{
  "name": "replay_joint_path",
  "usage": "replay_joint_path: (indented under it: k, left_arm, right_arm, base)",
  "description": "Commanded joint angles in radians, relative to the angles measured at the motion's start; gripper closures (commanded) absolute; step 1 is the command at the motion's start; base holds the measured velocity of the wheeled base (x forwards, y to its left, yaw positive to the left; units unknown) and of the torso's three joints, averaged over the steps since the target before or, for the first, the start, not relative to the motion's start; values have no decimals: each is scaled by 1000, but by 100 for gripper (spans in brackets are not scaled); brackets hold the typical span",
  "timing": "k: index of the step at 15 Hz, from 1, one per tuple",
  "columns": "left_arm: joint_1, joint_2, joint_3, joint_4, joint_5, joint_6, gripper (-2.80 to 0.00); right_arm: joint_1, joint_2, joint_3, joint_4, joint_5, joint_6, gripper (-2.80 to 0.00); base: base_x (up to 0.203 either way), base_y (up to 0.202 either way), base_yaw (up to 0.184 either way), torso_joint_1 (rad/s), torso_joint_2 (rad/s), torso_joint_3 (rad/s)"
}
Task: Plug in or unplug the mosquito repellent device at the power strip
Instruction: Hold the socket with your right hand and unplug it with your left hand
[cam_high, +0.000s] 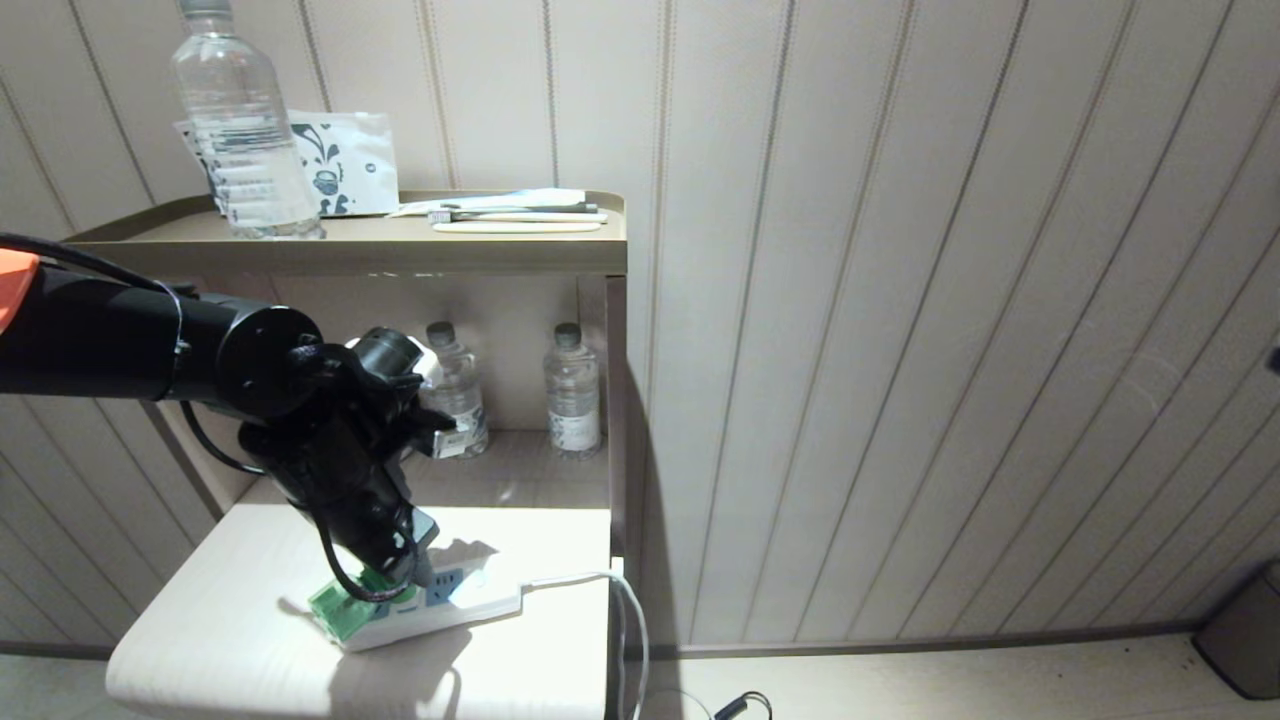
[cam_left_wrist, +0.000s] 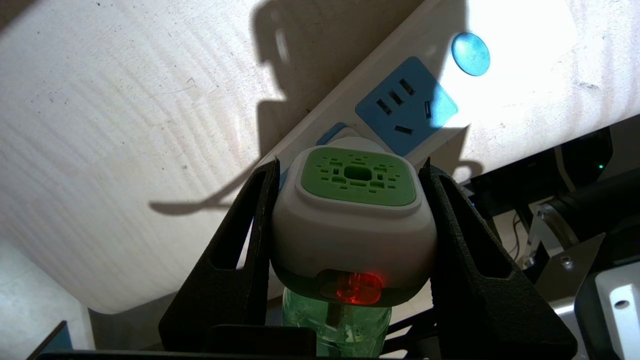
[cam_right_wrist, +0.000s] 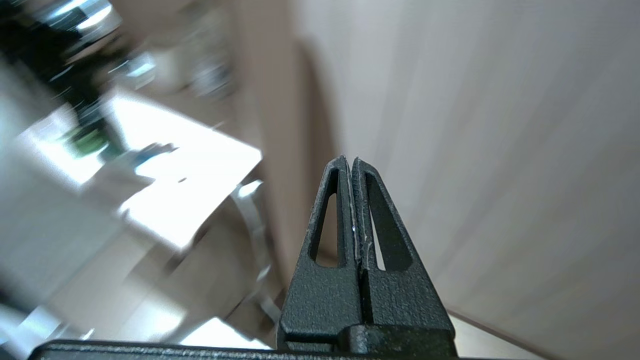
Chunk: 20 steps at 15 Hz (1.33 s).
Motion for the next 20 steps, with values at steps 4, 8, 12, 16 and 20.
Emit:
replay_joint_path:
  k: [4, 8, 12, 16, 20]
  left_arm:
    - [-22, -16, -2, 6, 1, -19, 0]
    - [-51, -16, -5, 3, 3, -41, 0]
    - [-51, -16, -3, 2, 5, -45, 0]
    - [-52, -17, -3, 1, 2, -47, 0]
    - [-52, -23, 3, 0, 1, -47, 0]
  right_arm:
    - [363, 542, -127, -65, -161, -11, 0]
    - [459, 888, -240, -92, -179, 5, 0]
    - [489, 1152, -367, -201, -169, 63, 0]
    - [538, 1298, -483, -232, -168, 93, 0]
    - [542, 1387, -575, -233, -169, 111, 0]
  base:
    - [0, 0, 0, 0, 0, 0]
    - [0, 0, 0, 0, 0, 0]
    - [0, 0, 0, 0, 0, 0]
    - [0, 0, 0, 0, 0, 0]
    - [0, 0, 0, 0, 0, 0]
